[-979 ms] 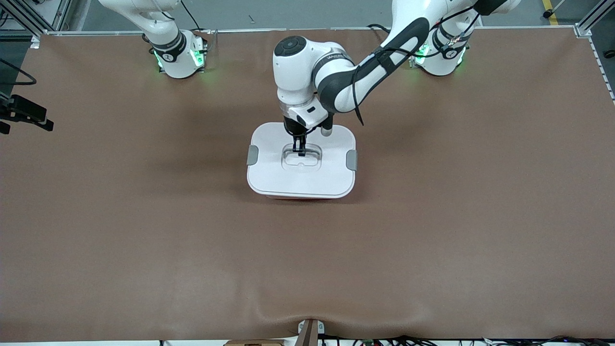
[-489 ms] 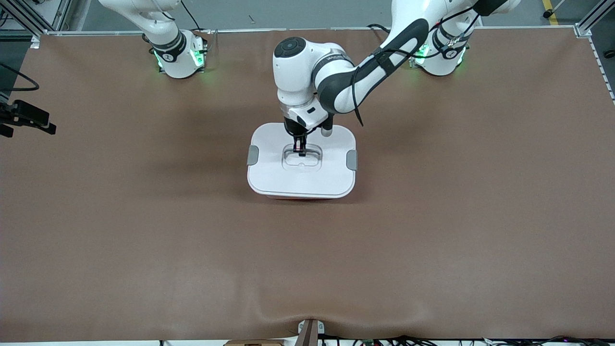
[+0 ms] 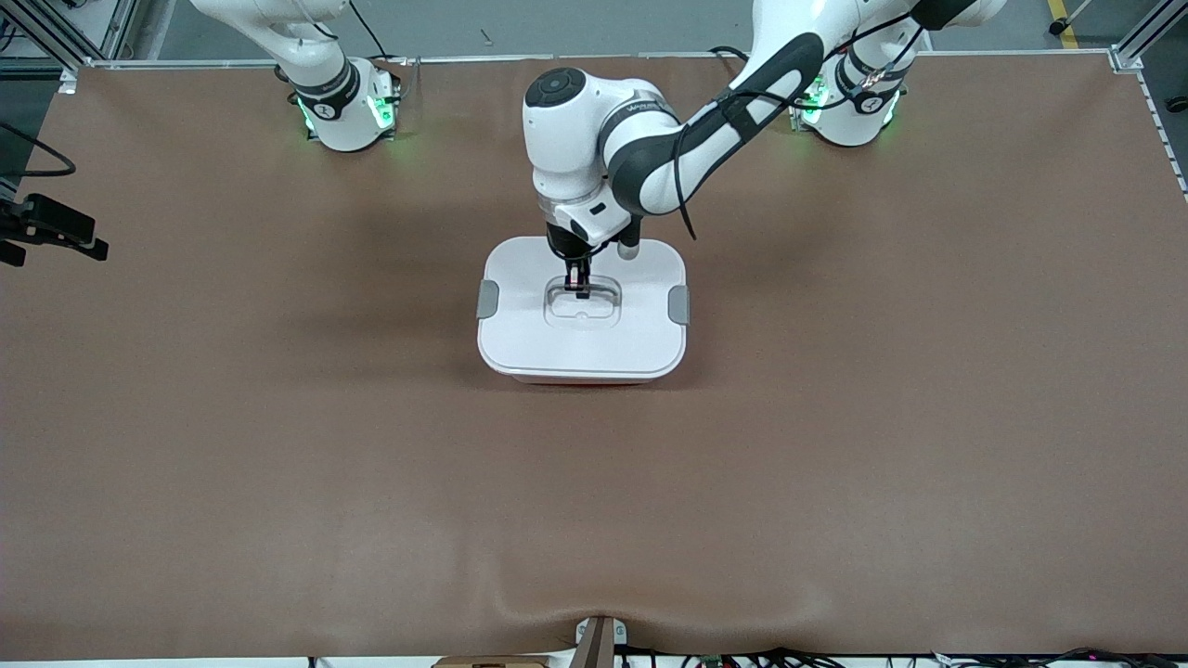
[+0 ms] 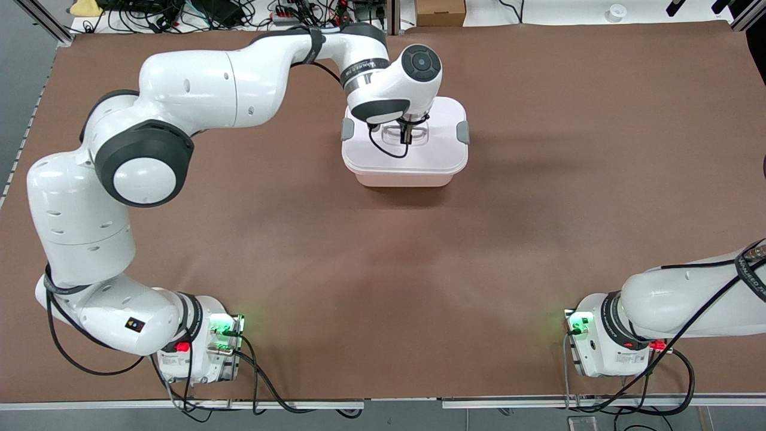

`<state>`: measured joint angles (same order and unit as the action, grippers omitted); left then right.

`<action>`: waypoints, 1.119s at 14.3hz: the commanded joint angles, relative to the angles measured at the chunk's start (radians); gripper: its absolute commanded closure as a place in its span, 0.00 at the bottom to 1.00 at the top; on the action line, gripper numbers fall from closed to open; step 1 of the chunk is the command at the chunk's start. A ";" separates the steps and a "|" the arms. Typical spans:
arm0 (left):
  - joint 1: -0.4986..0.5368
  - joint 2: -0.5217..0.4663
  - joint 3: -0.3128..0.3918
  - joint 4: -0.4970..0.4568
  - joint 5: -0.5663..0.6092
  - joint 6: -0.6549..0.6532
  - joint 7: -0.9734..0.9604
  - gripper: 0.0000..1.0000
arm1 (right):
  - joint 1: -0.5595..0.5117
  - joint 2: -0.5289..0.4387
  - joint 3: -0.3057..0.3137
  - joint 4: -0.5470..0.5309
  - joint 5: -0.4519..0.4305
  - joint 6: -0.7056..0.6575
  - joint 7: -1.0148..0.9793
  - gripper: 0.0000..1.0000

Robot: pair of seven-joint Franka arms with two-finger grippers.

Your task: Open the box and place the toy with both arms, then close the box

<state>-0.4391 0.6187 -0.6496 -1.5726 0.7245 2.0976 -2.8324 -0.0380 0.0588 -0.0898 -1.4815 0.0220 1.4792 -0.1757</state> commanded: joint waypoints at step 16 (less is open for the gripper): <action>-0.010 -0.037 0.010 -0.015 0.107 -0.047 -0.236 0.00 | -0.033 0.003 0.012 0.018 -0.004 -0.028 -0.005 0.00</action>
<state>-0.4452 0.6215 -0.6304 -1.5742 0.7729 2.0734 -2.8196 -0.0632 0.0594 -0.0859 -1.4780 0.0224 1.4658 -0.1768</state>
